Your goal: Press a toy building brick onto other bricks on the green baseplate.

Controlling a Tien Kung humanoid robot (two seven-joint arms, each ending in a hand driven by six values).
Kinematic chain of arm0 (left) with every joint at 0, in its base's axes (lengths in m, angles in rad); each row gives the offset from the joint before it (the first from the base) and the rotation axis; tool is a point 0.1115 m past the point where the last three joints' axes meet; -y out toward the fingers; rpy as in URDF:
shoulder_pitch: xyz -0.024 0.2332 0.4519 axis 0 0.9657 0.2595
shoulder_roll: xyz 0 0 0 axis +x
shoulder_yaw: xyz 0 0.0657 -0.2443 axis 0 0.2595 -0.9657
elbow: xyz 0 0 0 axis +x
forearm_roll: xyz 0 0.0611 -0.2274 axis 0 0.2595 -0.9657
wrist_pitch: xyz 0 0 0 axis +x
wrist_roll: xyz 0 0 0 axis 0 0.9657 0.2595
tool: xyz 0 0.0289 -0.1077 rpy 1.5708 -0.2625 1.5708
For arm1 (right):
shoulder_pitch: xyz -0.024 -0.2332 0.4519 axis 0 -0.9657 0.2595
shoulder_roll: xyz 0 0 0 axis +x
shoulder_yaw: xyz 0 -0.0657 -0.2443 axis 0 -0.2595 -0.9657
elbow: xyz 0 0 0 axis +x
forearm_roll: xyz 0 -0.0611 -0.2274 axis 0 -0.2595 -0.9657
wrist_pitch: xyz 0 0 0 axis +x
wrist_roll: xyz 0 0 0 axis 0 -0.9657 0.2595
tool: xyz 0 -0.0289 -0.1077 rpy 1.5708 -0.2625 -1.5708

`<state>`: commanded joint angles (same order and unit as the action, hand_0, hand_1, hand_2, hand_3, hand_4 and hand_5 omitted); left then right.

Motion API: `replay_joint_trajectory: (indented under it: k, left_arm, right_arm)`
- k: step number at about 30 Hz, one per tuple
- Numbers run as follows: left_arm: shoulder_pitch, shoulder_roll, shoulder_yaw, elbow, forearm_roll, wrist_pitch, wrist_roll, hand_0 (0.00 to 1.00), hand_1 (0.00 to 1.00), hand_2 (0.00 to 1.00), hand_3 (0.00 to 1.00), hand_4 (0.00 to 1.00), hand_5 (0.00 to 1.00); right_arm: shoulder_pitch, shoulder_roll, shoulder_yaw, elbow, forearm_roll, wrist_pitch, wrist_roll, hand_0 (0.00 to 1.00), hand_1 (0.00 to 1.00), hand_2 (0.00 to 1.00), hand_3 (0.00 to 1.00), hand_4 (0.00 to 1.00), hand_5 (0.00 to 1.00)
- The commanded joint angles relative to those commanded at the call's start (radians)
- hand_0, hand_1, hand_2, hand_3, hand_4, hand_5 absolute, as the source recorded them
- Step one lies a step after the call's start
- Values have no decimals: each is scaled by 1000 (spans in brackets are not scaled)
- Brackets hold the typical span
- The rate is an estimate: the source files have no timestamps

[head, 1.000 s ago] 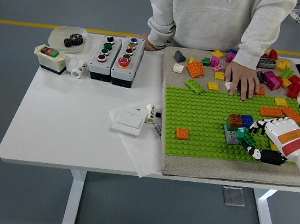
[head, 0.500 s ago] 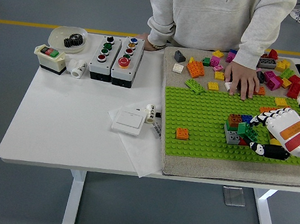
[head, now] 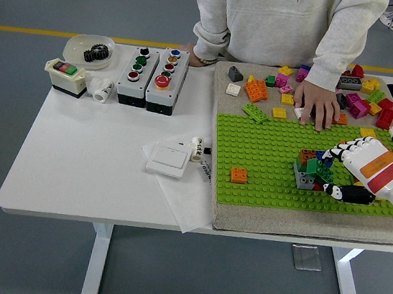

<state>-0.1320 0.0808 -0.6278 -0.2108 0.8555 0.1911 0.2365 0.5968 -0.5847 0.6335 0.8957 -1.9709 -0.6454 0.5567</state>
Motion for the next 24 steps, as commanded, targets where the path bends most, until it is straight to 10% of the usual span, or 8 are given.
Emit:
replay_joint_trajectory:
  k: [24]
  left_arm:
    - [-25,-1,8,-5,-7,-6,5,737,752,754,610,674,612]
  right_arm:
    - [176,43,-119,-190,75,0,71,358,425,482,501,679,533]
